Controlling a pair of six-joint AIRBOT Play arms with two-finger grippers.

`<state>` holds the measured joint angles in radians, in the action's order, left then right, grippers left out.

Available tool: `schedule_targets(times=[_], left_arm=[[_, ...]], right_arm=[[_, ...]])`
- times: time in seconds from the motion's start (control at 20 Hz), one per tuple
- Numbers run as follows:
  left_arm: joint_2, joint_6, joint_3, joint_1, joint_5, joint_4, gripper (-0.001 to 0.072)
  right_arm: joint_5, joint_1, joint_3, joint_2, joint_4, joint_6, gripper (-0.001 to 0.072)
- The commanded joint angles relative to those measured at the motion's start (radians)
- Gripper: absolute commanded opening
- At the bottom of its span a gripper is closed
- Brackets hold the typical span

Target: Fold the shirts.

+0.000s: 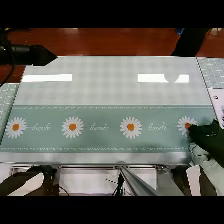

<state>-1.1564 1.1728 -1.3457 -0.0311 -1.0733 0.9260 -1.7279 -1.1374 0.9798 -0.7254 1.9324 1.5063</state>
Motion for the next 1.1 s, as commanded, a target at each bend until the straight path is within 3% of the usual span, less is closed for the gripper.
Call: schedule_targets(times=[0.0, 0.2, 0.35, 0.4, 0.6, 0.85, 0.9, 1.0, 1.05], left_arm=[[-0.048, -0.014, 0.000, -0.001, 0.025, 0.018, 0.0019], [-0.045, -0.020, 0.000, -0.001, 0.013, 0.024, 0.0019], [-0.044, -0.020, 0.000, -0.001, -0.017, 0.024, 0.0018], [-0.044, -0.019, 0.000, 0.000, -0.021, 0.023, 0.0019], [-0.040, -0.020, -0.001, 0.000, -0.022, 0.016, 0.0018], [0.000, -0.020, -0.033, 0.000, -0.020, 0.006, 0.0021], [0.004, -0.020, -0.057, 0.000, -0.020, -0.013, 0.0071], [0.011, -0.020, -0.107, 0.000, -0.021, -0.057, 0.0305], [0.014, -0.020, -0.129, 0.000, -0.021, -0.075, 0.0369]], right_arm=[[-0.029, -0.021, -0.069, 0.013, 0.041, -0.025, 0.0026], [0.017, -0.020, -0.206, 0.071, 0.043, -0.043, 0.0029], [0.041, -0.020, -0.221, 0.074, 0.056, -0.044, 0.0321], [0.044, -0.020, -0.221, 0.074, 0.058, -0.044, 0.0369], [0.082, -0.018, -0.176, 0.074, -0.002, -0.044, 0.0428], [0.317, 0.141, 0.071, 0.032, -0.320, -0.095, 0.0428], [0.343, 0.204, 0.126, 0.010, -0.388, -0.099, 0.0428], [0.376, 0.341, 0.204, -0.029, -0.483, -0.098, 0.0429], [0.391, 0.411, 0.223, -0.044, -0.505, -0.097, 0.0430]])
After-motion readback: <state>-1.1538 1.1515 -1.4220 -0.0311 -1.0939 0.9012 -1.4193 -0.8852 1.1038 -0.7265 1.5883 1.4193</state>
